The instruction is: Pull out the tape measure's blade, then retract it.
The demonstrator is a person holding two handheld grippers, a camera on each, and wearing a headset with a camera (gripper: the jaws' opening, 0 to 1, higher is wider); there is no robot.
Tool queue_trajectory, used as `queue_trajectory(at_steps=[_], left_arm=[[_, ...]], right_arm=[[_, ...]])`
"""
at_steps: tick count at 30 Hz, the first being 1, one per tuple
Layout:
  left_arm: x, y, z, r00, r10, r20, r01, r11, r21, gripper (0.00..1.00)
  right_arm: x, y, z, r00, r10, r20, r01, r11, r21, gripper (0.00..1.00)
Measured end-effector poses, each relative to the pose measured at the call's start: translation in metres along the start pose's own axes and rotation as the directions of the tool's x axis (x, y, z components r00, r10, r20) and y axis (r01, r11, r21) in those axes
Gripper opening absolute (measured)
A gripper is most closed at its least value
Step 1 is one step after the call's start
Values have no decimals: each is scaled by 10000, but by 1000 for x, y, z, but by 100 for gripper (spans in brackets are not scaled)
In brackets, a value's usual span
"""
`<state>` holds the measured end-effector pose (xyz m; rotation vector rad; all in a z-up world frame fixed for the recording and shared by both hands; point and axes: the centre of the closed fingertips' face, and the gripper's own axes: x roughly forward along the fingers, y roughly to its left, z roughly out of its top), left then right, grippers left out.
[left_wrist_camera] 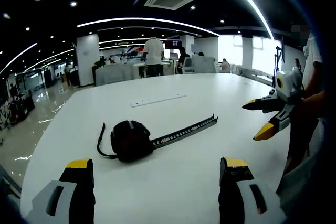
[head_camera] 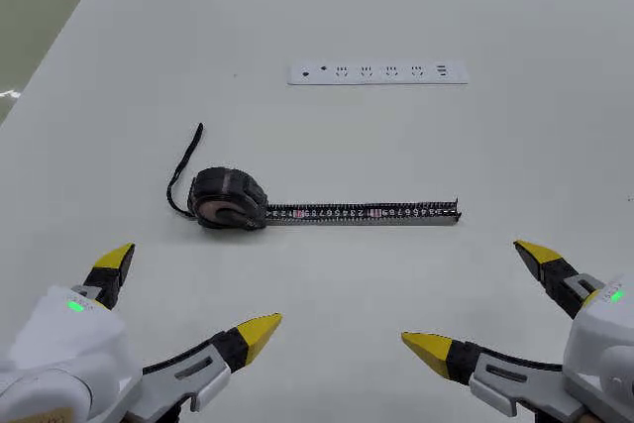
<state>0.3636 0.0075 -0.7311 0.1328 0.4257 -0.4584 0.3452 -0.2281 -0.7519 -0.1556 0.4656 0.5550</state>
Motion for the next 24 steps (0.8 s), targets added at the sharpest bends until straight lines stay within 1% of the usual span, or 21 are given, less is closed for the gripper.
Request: queue_trajectory(at_steps=[3, 7, 10, 12, 15, 17, 21, 24], left_arm=[[0, 2, 0, 9999, 114, -8, -114, 9999, -57, 97], [2, 5, -1, 9993, 372, -31, -373, 9982, -479, 97], [4, 2, 0, 9986, 525, -59, -527, 9979, -386, 97], [6, -1, 0, 9985, 553, -55, -555, 9978, -350, 97], [9, -3, 2, 9979, 642, -45, -643, 9972, -382, 97], [12, -4, 3, 9972, 747, -60, -749, 9964, -398, 97], [17, -4, 4, 9955, 946, -5, -945, 9950, -324, 97], [22, -3, 4, 9938, 1108, 9, -1106, 9929, -441, 97]], right_arm=[[0, 0, 0, 10000, 29, -21, -29, 10000, -2, 96], [0, -1, -1, 9999, 51, -88, -52, 10000, -73, 95], [0, -7, -1, 10000, -21, -2, 21, 10000, -44, 95], [1, -9, -1, 10000, 34, 3, -34, 10000, 1, 95], [3, -10, -7, 9995, 276, -182, -277, 9996, -75, 93], [4, -12, -7, 9992, 387, -129, -389, 9992, -123, 93], [6, -18, -7, 9980, 634, -58, -636, 9968, -477, 92], [7, -23, -8, 9961, 878, -67, -880, 9943, -595, 92]])
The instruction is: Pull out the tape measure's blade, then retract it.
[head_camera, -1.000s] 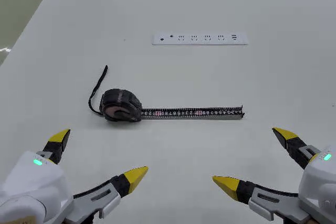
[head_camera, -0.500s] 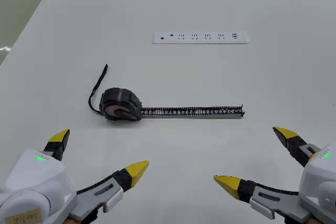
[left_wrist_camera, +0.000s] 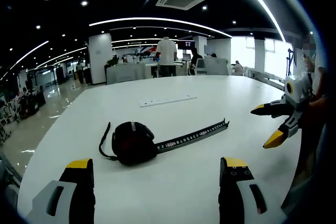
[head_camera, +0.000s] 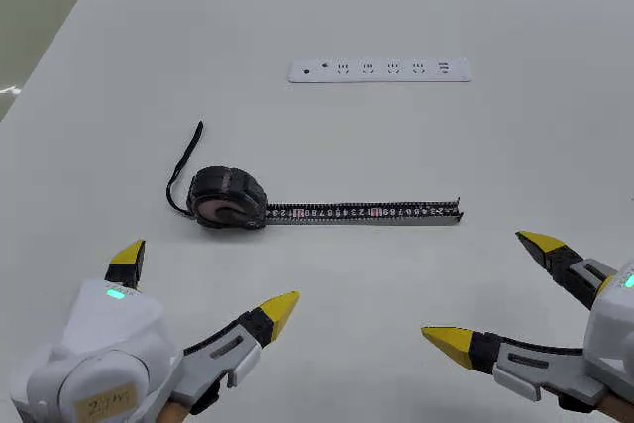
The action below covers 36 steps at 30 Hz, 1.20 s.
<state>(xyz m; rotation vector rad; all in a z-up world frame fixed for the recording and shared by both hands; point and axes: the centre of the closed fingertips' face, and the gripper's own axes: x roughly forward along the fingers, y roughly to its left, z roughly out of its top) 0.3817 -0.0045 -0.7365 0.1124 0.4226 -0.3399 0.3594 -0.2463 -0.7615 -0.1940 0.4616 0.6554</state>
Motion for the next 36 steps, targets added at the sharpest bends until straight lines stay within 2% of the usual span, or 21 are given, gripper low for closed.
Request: queue_trajectory(at_steps=[6, 12, 23, 28, 36], left_arm=[[10, 3, 1, 9996, 281, 23, -281, 9996, -90, 97], [19, 5, -1, 9991, 435, -12, -435, 9989, -198, 97], [33, 8, -3, 9966, 824, -49, -825, 9963, -254, 96], [40, 11, -5, 9952, 971, -146, -976, 9946, -360, 96], [50, 15, -7, 9930, 1152, -242, -1161, 9924, -408, 94]], right_arm=[[4, -7, -4, 9977, 660, -120, -667, 9954, -689, 87], [11, -16, -10, 9945, 963, -403, -1007, 9867, -1278, 80], [23, -32, -14, 9850, 1636, -546, -1702, 9732, -1546, 70], [29, -45, -15, 9809, 1843, -617, -1923, 9661, -1724, 66], [40, -53, -16, 9716, 2233, -781, -2346, 9522, -1957, 58]])
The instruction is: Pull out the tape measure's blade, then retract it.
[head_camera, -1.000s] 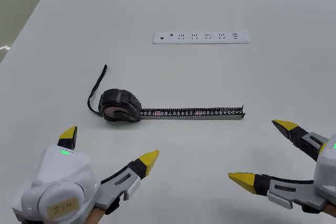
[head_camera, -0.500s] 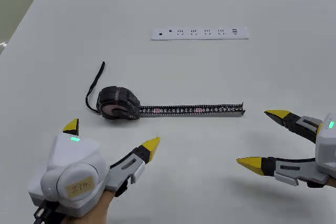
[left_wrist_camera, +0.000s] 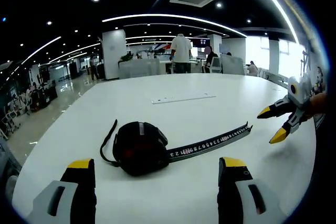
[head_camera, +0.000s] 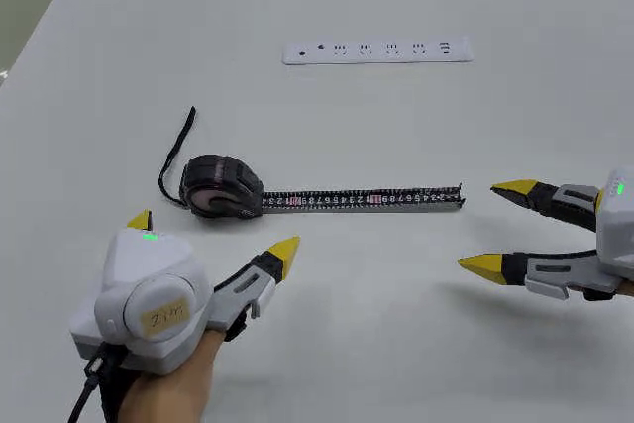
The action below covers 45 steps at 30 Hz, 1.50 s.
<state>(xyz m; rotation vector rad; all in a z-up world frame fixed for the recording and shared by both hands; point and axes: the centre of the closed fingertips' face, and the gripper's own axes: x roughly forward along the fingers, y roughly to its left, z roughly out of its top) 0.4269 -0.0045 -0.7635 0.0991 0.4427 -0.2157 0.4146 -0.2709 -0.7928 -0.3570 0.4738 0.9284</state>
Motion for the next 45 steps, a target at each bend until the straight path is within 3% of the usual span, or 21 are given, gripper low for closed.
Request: queue_trajectory(at_steps=[9, 15, 22, 32, 34, 45], left_arm=[[9, 8, 3, 9998, 218, -23, -218, 9997, -85, 93], [24, 19, 4, 9986, 527, -82, -529, 9983, -232, 92], [36, 23, 6, 9974, 707, -150, -714, 9962, -496, 89], [41, 24, 5, 9964, 807, -248, -821, 9946, -636, 87], [52, 24, 0, 9955, 831, -453, -868, 9924, -868, 86], [63, 31, 1, 9928, 1011, -644, -1085, 9864, -1235, 82]], right_arm=[[9, -6, -2, 9994, 357, -47, -358, 9992, -197, 49], [25, -21, -3, 9982, 581, -171, -589, 9972, -451, 41], [35, -32, -4, 9968, 728, -337, -745, 9959, -522, 32], [41, -34, -6, 9952, 886, -412, -910, 9940, -600, 22], [46, -30, -8, 9925, 1114, -499, -1146, 9912, -670, 21], [49, -33, -9, 9931, 1060, -504, -1103, 9896, -923, 14]])
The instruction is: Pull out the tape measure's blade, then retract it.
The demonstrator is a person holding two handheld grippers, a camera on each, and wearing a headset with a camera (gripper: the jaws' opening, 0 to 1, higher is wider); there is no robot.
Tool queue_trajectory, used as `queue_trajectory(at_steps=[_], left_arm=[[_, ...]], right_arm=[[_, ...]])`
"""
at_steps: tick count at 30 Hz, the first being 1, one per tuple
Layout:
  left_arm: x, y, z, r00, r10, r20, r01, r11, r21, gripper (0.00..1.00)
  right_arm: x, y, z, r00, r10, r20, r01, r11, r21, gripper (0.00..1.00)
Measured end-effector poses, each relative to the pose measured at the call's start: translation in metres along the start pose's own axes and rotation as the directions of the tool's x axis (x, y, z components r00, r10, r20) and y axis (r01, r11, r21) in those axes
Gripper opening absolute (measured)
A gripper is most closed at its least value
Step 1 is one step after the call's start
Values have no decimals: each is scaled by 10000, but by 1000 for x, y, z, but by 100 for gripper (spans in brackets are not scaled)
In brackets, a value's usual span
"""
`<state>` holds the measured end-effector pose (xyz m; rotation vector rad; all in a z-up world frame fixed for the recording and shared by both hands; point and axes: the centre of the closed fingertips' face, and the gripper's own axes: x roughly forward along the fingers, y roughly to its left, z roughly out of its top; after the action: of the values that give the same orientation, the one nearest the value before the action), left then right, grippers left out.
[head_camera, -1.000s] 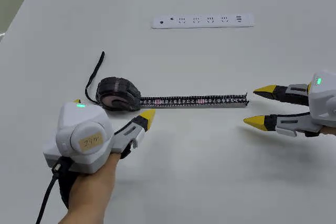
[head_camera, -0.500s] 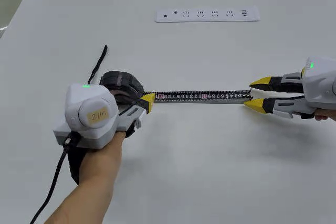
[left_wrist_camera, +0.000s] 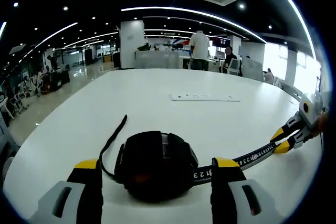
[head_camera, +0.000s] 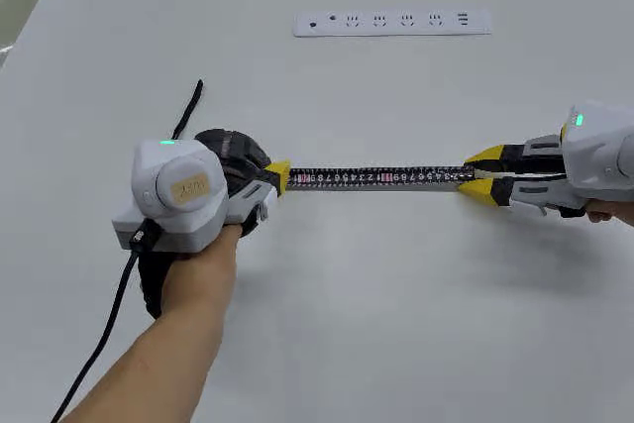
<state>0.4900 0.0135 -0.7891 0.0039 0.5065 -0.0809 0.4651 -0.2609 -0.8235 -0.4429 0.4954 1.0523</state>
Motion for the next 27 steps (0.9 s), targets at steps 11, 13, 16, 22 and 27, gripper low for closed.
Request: queue_trajectory(at_steps=[11, 13, 16, 22, 27], left_arm=[[5, -2, -1, 9996, -61, -286, 55, 9998, -210, 68], [6, -2, -1, 9995, -54, -322, 47, 9998, -213, 68], [6, 1, 0, 9993, -23, -362, 15, 9998, -219, 64], [7, -2, -3, 9988, -16, -480, 31, 9995, 307, 64], [7, -1, -3, 9987, 27, -506, -11, 9995, 304, 63]], right_arm=[[-1, 2, 0, 9999, 70, -95, -72, 9997, -221, 13], [-1, 2, 0, 9999, 78, -106, -80, 9997, -226, 13], [-2, 2, 0, 9999, 83, -126, -87, 9997, -247, 13], [-2, 2, 0, 9998, 69, -161, -74, 9996, -288, 12], [-2, 3, 0, 9998, 102, -192, -108, 9995, -291, 12]])
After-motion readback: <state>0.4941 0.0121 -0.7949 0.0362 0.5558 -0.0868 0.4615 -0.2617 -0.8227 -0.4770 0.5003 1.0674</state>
